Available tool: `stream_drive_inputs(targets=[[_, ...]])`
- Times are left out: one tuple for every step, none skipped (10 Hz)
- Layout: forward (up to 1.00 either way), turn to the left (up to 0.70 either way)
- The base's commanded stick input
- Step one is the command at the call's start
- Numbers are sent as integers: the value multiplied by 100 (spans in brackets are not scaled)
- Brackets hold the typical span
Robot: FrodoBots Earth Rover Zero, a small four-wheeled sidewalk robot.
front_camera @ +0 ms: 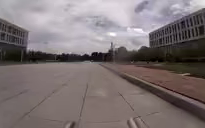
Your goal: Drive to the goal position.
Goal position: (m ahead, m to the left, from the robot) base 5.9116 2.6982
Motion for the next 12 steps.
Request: stream_drive_inputs(targets=[[100, 0], [100, 0], [100, 0], [100, 0], [100, 0], [100, 0], [100, 0], [100, 0], [100, 18], [100, 31], [100, 39], [100, 31]])
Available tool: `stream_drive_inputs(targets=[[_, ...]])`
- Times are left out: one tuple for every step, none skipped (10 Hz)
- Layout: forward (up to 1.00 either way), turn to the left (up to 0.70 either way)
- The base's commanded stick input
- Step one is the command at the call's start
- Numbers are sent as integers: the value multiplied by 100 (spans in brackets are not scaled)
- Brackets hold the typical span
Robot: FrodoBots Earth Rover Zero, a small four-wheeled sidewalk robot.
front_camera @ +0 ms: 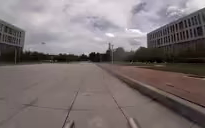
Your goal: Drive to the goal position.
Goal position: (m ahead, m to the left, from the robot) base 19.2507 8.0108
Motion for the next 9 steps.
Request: stream_drive_inputs(targets=[[100, 10], [100, 0], [100, 0], [100, 0], [100, 0], [100, 0], [100, 0], [100, 0], [100, 0]])
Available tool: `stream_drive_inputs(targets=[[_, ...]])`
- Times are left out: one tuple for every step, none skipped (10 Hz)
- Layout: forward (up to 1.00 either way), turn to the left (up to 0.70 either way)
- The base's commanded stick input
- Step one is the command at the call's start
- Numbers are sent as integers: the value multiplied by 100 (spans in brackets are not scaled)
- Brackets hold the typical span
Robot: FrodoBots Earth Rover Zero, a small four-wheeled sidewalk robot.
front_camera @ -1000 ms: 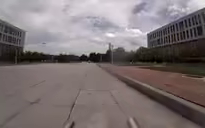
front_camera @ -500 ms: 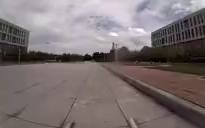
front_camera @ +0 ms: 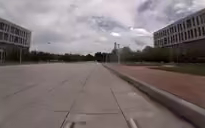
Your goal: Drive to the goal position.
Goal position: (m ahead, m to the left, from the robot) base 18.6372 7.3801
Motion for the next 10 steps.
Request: stream_drive_inputs(targets=[[100, 0], [100, 0], [100, 0], [100, 0], [100, 0], [100, 0], [100, 0], [100, 0], [100, 0], [100, 4]])
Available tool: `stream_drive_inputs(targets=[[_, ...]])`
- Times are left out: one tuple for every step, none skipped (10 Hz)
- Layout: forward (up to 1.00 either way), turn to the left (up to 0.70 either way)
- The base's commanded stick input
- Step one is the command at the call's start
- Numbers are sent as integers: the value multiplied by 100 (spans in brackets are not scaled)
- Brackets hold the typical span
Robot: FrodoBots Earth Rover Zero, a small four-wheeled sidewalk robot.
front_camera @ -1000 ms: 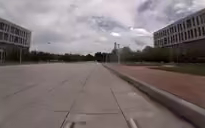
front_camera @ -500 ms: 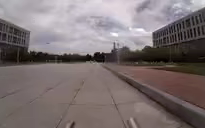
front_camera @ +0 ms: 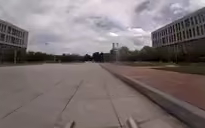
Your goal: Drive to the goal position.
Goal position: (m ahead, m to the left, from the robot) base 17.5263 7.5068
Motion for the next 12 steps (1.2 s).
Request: stream_drive_inputs(targets=[[100, 40], [100, 26], [100, 0], [100, 0], [100, 0], [100, 0], [100, 0], [100, 0], [100, 0], [100, 0], [100, 0], [100, 0]])
